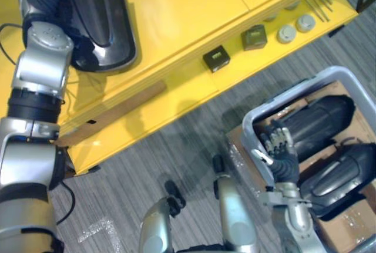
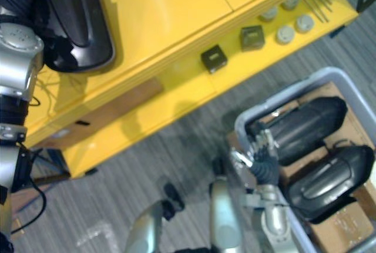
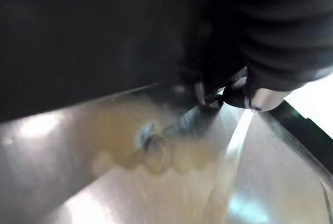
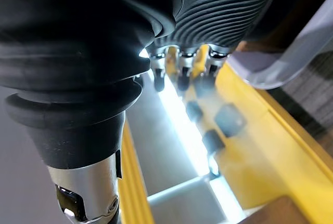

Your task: Walk over and take plastic housings, then place them on the shelf

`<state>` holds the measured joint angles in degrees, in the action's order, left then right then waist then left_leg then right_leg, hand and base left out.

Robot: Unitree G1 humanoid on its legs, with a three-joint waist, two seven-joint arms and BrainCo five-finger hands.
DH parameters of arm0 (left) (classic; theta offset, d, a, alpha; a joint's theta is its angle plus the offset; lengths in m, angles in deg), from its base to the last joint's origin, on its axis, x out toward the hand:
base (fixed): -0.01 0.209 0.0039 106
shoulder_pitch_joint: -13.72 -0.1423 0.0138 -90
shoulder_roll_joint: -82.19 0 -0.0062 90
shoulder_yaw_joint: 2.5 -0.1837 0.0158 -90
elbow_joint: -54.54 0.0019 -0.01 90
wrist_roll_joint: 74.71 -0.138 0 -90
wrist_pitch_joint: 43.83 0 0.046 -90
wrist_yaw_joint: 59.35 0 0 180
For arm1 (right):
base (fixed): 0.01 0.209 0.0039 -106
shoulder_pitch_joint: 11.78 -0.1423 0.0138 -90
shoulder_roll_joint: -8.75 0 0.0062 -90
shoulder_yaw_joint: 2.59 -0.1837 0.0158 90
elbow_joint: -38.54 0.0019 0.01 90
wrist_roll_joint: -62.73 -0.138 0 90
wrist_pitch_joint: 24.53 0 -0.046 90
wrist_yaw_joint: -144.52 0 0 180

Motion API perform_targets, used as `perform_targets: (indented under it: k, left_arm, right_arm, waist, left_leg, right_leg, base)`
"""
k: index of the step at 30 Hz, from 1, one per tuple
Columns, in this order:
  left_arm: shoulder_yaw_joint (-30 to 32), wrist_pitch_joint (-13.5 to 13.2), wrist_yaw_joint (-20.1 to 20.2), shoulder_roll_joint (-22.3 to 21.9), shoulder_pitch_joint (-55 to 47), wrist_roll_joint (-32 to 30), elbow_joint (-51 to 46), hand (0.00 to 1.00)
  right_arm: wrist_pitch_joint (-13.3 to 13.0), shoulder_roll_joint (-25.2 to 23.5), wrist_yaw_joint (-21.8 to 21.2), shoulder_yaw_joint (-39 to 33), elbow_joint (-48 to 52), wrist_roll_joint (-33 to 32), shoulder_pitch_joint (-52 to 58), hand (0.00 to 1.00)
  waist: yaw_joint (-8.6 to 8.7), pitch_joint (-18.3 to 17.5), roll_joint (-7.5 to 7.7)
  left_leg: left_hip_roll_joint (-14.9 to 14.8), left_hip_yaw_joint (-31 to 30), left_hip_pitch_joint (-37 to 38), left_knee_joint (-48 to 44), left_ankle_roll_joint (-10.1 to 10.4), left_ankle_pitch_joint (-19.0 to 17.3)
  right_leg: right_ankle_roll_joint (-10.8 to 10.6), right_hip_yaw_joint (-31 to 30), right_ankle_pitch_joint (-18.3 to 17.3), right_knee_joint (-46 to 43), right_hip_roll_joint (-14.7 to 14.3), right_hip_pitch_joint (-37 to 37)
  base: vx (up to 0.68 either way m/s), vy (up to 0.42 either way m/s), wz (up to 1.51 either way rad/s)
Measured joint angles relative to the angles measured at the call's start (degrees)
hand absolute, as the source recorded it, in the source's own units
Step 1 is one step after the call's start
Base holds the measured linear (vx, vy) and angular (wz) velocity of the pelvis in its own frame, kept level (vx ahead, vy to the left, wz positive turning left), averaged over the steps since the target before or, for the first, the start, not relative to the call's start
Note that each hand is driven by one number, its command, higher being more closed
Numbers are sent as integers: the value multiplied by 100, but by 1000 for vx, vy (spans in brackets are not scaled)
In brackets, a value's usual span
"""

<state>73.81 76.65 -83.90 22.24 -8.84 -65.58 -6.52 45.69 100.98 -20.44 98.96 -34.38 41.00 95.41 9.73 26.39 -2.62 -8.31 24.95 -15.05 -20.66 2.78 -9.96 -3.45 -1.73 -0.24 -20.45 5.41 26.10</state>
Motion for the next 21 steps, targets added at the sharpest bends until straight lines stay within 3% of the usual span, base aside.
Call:
perform_targets:
  k: [8,14,21]
  left_arm:
    - [219,-5,-495,-224,-192,436,147,0]
    - [413,-163,-1164,-325,-221,431,143,0]
    - [482,-278,-2249,-390,-191,440,133,0]
  right_arm:
    - [0,13,68,160,-5,3,-31,0]
    - [-5,12,232,182,-5,0,-77,0]
    - [-26,-12,284,289,-7,3,-73,0]
  waist:
    - [-24,-57,-51]
    - [-39,-57,-52]
    - [-36,-58,-51]
  left_leg:
    - [-16,60,-110,-9,0,1]
    - [-20,59,-126,-17,0,1]
    - [-95,60,-285,-205,-30,-34]
  right_leg:
    - [6,-28,25,-4,-8,139]
    - [8,-27,27,-12,-7,149]
    - [8,19,38,-36,-19,203]
  base:
    - [0,-12,-1]
    - [0,0,0]
    - [-10,-20,3]
